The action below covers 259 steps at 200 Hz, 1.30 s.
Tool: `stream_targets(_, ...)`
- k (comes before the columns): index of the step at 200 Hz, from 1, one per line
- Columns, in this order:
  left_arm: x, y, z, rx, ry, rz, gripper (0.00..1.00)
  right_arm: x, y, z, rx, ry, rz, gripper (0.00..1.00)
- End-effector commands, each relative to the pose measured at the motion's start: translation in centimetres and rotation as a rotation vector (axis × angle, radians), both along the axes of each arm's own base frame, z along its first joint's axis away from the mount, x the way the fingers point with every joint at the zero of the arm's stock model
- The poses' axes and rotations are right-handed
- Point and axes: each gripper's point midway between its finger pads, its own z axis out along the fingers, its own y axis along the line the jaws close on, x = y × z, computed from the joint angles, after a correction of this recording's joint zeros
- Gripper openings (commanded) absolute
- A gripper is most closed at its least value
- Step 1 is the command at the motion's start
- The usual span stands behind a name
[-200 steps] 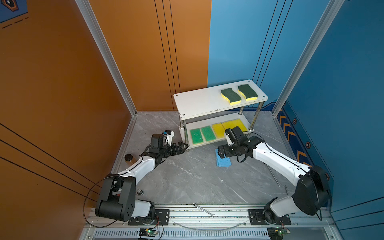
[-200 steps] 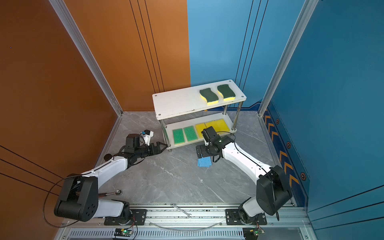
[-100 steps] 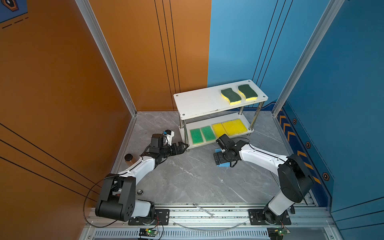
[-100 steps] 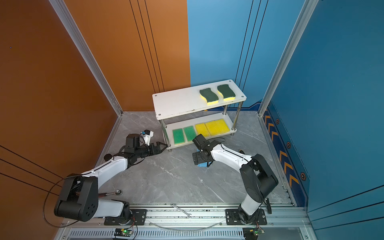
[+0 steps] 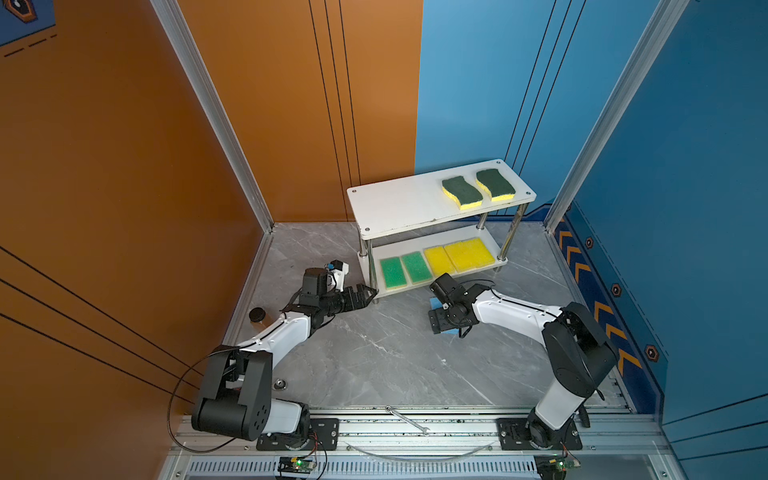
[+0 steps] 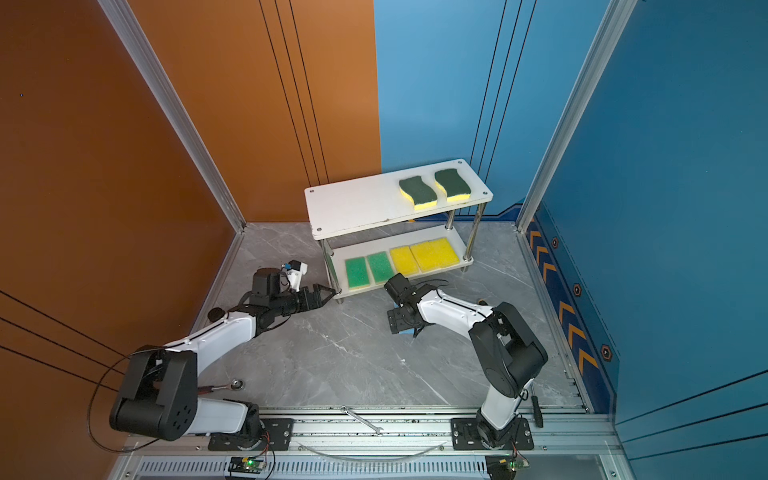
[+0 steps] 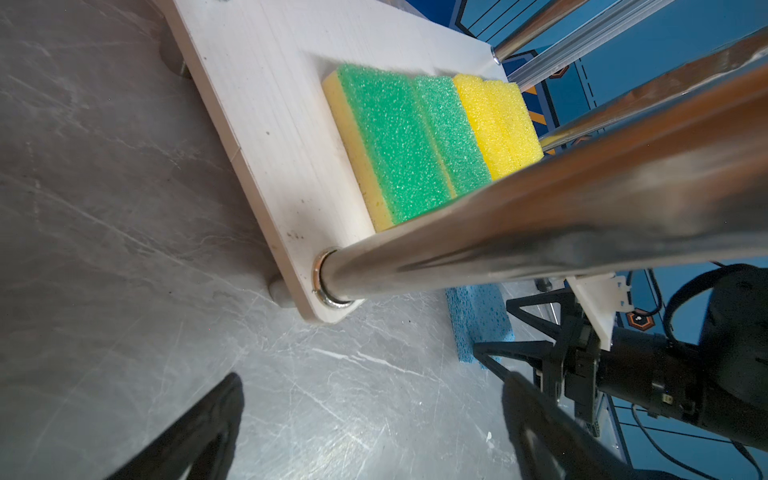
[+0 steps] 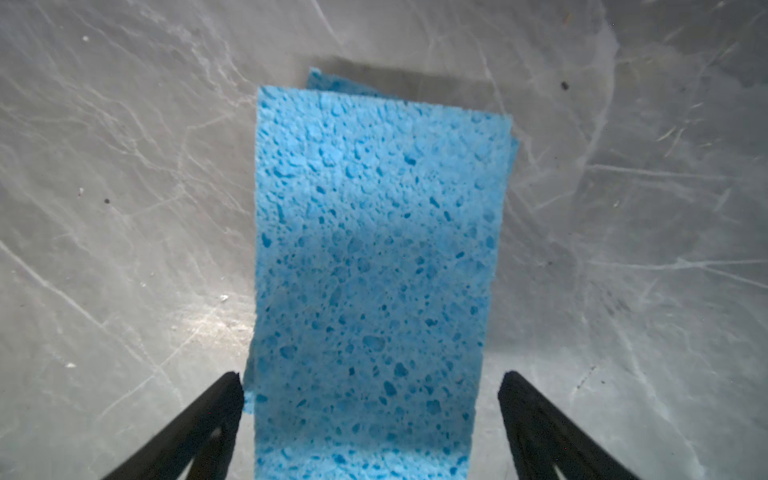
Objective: Place and organize the cleaning sponges onto the shelf
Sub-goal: 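Lift the blue sponge and carry it toward the lower tier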
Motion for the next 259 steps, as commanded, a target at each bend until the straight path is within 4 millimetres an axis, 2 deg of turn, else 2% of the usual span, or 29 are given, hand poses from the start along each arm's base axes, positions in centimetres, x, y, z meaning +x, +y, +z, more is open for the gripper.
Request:
stream_targets(1,0.1,-0.1,-0.2,-0.004,0.003,-0.004,0.98,0.0,-0.2,-0.8,-0.012,0.001,-0.015,0.89)
stream_targets(61,0.1,-0.1,-0.3,-0.003,0.003,-0.003,0.98,0.0,-0.1,-1.0,0.002,0.012,-0.009,0.71)
stream_targets(97,0.1,-0.2,-0.2,-0.004,0.004,-0.004,0.98,-0.1,-0.4,-0.5,0.01,0.009,-0.007,0.66)
stream_targets(128,0.2,-0.2,-0.2,-0.005,0.004,-0.005,0.98,0.0,-0.6,0.8,0.022,0.002,0.005,0.65)
stream_targets(202,0.3,-0.3,-0.3,-0.004,0.004,-0.007,0.98,-0.4,-0.3,4.6,0.05,0.002,0.059,0.65)
stream_targets(232,0.3,-0.4,-0.3,-0.004,0.006,-0.01,0.98,-0.5,0.5,7.4,0.125,-0.029,0.066,0.65)
stream_targets(259,0.4,-0.5,-0.3,-0.008,0.005,-0.011,0.98,-0.5,1.3,10.7,0.193,-0.074,0.08,0.65)
